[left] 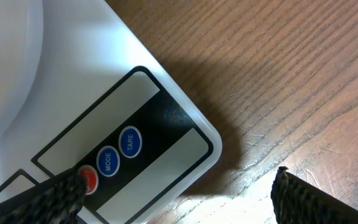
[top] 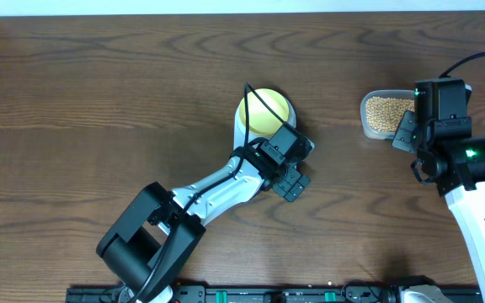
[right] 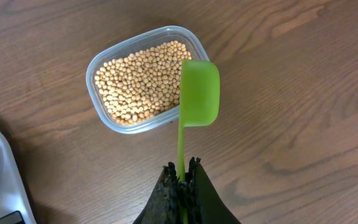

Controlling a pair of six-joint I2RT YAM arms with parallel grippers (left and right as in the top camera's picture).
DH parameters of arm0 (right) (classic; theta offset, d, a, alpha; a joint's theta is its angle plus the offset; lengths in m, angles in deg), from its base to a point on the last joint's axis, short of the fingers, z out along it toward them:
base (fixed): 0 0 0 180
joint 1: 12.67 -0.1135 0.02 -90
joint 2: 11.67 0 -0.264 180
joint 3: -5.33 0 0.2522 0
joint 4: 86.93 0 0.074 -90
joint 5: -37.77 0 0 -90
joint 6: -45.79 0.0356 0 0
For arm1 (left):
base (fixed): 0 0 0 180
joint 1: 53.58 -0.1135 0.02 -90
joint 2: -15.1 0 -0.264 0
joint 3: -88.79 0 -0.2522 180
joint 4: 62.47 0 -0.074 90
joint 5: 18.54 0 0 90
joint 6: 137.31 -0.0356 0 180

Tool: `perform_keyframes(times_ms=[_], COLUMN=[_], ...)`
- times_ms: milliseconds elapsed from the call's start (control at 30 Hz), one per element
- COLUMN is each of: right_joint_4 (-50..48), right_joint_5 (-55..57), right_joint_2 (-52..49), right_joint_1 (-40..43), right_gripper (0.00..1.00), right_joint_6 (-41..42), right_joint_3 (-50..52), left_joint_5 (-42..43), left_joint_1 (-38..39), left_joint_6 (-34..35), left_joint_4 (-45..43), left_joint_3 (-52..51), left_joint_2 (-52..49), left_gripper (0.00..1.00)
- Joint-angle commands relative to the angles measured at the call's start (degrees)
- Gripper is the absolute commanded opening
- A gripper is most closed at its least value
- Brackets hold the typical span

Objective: Scoop item into bowl and weigh 50g on scale

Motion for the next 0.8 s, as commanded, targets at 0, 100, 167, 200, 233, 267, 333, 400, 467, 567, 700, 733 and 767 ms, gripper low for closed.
perform_keyframes(times_ms=[0,100,167,200,233,267,333,400,467,567,700,733,767], right_joint_4=[0.09,0.07,0.04,0.07,0.07,0.04,0.04,0.00,-0.13,-0.74,-1.11,-1.03,-0.87], right_joint_5=[0.39,0.39,0.37,0.39,0.39,0.39,0.39,0.39,0.39,0.39,0.39,0.39,0.37], right_joint_2=[1.01,1.01,1.01,1.01,1.01,1.01,1.01,1.01,1.01,1.01,1.01,1.01,1.01], right_joint_1=[0.13,0.13,0.13,0.13,0.13,0.13,0.13,0.13,0.13,0.13,0.13,0.13,0.13], right_gripper=[0.01,0.01,0.01,0.01,0.01,0.01,0.01,0.01,0.01,0.01,0.01,0.01,0.01], right_joint_6=[0.07,0.09,0.09,0.07,0.07,0.09,0.09,0.11,0.11,0.11,0.11,0.09,0.07], right_joint_3=[-0.81,-0.81,-0.81,-0.81,-0.81,-0.81,-0.81,-0.81,-0.81,-0.81,-0.81,-0.81,-0.81], left_joint_5=[0.74,0.74,0.74,0.74,0.76,0.76,0.79,1.70,1.95,2.29,2.29,2.29,2.27], left_joint_1=[-0.26,-0.26,-0.26,-0.26,-0.26,-0.26,-0.26,-0.26,-0.26,-0.26,-0.26,-0.26,-0.26], left_joint_6=[-0.17,-0.17,-0.17,-0.17,-0.15,-0.15,-0.13,-0.13,-0.13,-0.13,-0.15,-0.17,-0.17], left_joint_4=[0.26,-0.04,-0.11,-0.11,-0.11,-0.07,0.31,1.25,1.84,2.69,2.89,2.89,2.89], left_joint_3=[-0.63,-0.63,-0.63,-0.63,-0.63,-0.63,-0.63,-0.63,-0.63,-0.63,-0.63,-0.63,-0.63], left_joint_2=[-1.42,-2.29,-2.95,-3.10,-3.10,-3.10,-3.10,-3.10,-3.13,-3.21,-3.19,-3.04,-2.62], left_gripper=[0.98,0.98,0.98,0.98,0.98,0.98,0.98,0.98,0.98,0.98,0.98,0.98,0.98])
